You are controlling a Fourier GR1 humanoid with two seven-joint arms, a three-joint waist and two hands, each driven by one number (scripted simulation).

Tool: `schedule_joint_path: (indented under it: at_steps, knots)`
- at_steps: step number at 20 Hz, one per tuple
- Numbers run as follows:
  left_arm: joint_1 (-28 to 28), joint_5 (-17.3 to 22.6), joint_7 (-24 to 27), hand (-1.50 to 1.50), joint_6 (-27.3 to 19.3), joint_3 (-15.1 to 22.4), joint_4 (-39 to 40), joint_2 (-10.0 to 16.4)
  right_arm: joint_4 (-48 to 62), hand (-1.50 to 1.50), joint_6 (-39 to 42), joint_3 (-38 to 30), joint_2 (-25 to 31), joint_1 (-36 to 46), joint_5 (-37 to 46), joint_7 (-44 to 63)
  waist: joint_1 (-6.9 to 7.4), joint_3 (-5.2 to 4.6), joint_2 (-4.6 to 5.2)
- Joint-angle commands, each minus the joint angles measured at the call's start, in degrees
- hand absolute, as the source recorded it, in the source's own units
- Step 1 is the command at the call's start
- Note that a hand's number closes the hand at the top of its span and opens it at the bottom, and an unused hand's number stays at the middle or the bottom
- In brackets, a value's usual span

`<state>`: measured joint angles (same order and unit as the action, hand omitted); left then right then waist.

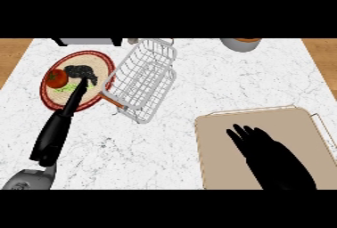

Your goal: Pick the pear from the tray and place it in the tiered basket

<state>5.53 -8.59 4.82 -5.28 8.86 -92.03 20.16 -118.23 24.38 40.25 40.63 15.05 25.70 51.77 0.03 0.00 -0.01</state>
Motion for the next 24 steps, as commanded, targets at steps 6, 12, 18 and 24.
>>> schedule_joint_path:
  at_steps: [6,12,18,24]
  knots:
    - [-0.44,-0.87,-0.58,0.0,2.49,-2.87,-1.23,-0.47,0.93,-1.5,8.95,-7.06,3.12,-5.22,0.38,-5.04,-0.17,-0.01,-0.02]
    - [1.09,-1.58,0.22,0.0,3.82,-3.78,0.69,-2.49,0.6,-1.5,5.03,-9.01,0.96,-9.39,9.19,-8.5,-0.29,0.0,-0.03]
    - [-2.37,-4.07,1.75,0.0,3.51,-3.49,-1.06,-3.96,-0.38,-1.5,4.83,-14.43,0.94,-11.71,12.1,-13.05,-0.28,-0.01,-0.08]
    - [0.73,-3.86,-4.05,0.0,7.34,-6.38,-4.29,-3.26,6.54,-1.5,4.7,-16.6,-4.64,-12.62,16.53,-19.12,-0.1,0.01,-0.03]
